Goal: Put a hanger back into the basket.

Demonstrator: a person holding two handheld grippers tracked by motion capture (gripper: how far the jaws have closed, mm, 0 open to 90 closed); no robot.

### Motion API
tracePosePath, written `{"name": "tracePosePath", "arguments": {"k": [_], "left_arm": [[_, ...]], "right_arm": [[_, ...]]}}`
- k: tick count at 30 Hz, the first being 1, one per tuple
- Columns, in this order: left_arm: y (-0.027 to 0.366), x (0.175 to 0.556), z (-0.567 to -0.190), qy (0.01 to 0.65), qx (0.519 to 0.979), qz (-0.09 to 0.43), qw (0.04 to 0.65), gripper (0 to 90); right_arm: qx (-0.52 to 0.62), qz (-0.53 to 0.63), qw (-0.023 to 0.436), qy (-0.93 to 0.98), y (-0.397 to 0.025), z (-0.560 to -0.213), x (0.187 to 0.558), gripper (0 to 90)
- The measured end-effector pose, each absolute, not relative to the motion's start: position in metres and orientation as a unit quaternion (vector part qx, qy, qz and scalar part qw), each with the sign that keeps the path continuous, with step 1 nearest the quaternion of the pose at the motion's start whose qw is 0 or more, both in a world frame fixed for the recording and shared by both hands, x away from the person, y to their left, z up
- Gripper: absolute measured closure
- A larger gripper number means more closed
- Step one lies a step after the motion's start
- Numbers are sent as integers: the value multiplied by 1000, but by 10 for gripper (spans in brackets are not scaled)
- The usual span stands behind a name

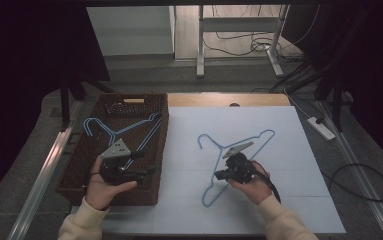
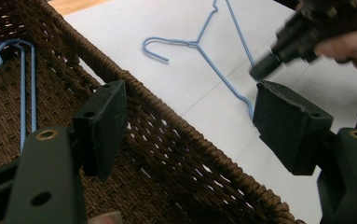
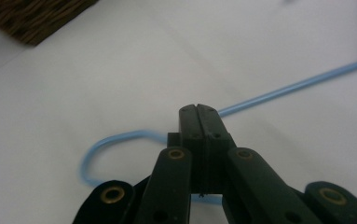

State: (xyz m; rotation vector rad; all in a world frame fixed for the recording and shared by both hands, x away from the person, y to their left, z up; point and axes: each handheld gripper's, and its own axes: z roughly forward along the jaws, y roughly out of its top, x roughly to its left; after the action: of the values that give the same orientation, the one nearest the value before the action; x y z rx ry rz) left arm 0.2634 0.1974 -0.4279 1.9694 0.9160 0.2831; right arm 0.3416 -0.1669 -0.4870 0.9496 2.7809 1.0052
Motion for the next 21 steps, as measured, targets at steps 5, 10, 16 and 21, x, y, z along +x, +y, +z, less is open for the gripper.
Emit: {"name": "tracePosePath", "arguments": {"k": [5,10,16,21], "left_arm": [[198,263,-427,372,799,115,459,270],[198,263,-427,372,799,115,458,270],[199,263,-427,372,798,117,459,269],[200,263,-427,373,796,117,462,269]], "right_arm": [[336,331,47,880,-179,-479,383,794],[341,329,64,878,-176,-476,405,650],[354,303,77,882,-162,-475,442,490],[357,277,74,889,-153,-482,463,487]]}}
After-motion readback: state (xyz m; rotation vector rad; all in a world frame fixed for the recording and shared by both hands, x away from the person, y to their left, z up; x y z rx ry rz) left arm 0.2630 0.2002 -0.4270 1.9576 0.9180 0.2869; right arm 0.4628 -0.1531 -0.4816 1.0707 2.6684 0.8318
